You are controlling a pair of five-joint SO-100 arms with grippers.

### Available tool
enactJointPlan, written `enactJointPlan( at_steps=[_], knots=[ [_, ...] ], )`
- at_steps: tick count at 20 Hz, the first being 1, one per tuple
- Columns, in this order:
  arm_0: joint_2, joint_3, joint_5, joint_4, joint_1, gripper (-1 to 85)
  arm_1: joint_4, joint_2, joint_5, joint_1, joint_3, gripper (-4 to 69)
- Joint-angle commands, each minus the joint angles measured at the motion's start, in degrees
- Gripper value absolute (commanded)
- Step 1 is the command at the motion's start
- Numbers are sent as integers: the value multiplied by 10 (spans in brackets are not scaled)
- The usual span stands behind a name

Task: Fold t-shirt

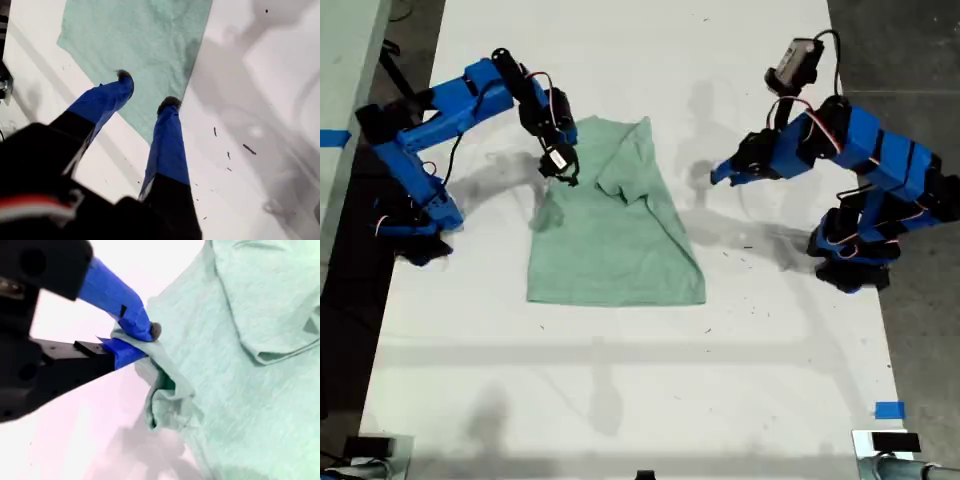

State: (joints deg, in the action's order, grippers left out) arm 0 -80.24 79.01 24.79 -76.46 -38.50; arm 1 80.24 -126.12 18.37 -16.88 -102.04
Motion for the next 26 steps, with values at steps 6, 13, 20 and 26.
enactJointPlan(
  at_steps=[6,13,20,26],
  knots=[
    [335,-370,-17,1,41,0,-23,-36,-18,19,-23,149],
    [295,-372,108,5,119,299,-45,-47,-27,20,-72,143],
    [76,-316,121,-147,194,298,-73,-26,48,86,-73,168],
    [0,-195,104,-133,260,293,-85,66,67,149,-58,238]
  ],
)
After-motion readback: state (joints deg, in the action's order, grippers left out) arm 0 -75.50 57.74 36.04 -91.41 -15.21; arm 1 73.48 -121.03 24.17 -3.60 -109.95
